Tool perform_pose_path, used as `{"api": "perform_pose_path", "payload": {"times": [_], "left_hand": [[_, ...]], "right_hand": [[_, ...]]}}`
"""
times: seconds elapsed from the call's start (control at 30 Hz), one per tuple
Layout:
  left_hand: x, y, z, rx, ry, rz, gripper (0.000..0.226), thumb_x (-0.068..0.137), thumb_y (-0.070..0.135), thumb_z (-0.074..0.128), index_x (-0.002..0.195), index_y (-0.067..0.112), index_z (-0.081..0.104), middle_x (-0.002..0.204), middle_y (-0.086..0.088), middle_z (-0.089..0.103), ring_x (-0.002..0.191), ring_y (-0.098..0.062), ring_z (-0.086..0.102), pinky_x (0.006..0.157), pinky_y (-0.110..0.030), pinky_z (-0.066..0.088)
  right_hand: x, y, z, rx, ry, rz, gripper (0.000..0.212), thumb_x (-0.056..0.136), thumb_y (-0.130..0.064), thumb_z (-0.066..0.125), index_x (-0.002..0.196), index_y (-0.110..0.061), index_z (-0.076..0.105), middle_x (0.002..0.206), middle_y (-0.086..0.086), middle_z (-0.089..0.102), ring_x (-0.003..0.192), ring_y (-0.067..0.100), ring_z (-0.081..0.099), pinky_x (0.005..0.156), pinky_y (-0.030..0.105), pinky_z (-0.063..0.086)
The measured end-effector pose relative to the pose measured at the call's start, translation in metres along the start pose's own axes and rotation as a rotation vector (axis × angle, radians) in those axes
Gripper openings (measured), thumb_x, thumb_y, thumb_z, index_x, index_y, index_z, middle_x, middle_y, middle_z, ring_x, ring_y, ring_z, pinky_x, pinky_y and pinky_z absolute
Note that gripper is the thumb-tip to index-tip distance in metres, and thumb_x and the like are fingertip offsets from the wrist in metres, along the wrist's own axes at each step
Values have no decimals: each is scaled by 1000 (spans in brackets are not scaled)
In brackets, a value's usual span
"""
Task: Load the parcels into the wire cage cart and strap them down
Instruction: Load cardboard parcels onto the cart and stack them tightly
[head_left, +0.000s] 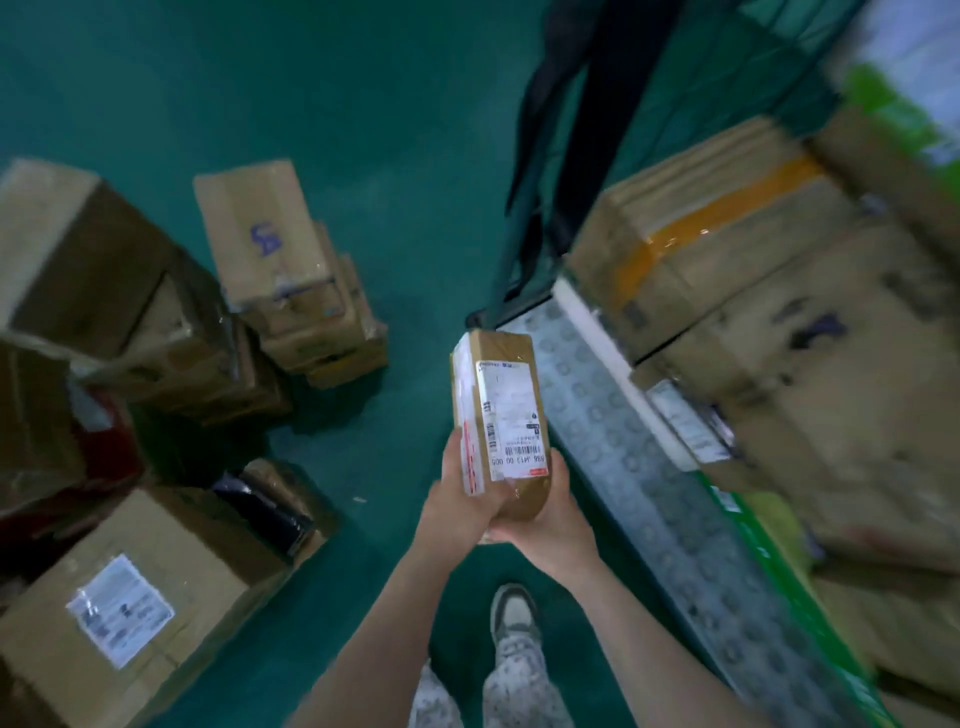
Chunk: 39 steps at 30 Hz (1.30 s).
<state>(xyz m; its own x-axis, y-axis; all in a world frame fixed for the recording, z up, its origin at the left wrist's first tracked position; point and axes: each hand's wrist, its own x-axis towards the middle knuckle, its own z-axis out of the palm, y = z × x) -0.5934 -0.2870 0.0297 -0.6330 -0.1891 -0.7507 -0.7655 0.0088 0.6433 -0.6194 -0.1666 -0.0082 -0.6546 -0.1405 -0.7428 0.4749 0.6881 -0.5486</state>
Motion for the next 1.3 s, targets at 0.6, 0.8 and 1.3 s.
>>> {"api": "perform_pose_path", "payload": {"times": [0.6,0.8,1.3], "left_hand": [[-174,172,101,552,-353,438,86,91,28,60,149,34,-3,147,1,40,127,-21,47,101,-30,38],[-211,209,197,715,-509,611,80,94,27,55,151,25,-1,155,3,23,137,-19,34,104,-26,31],[-245,263,395,857,-674,677,69,97,33,47,151,27,5,148,-10,37,130,-30,44,106,-33,36]], "right_hand": [[-211,-19,-162,505,455,-66,108,38,-46,82,128,-46,23,122,-14,59,105,10,60,92,37,50],[-256,21,-240,583,666,-9,126,38,-43,85,142,-34,14,125,-9,57,106,16,58,92,37,49],[-287,138,-417,574,853,304,118,63,-38,80,149,-22,1,141,7,44,123,31,49,99,39,43]]}}
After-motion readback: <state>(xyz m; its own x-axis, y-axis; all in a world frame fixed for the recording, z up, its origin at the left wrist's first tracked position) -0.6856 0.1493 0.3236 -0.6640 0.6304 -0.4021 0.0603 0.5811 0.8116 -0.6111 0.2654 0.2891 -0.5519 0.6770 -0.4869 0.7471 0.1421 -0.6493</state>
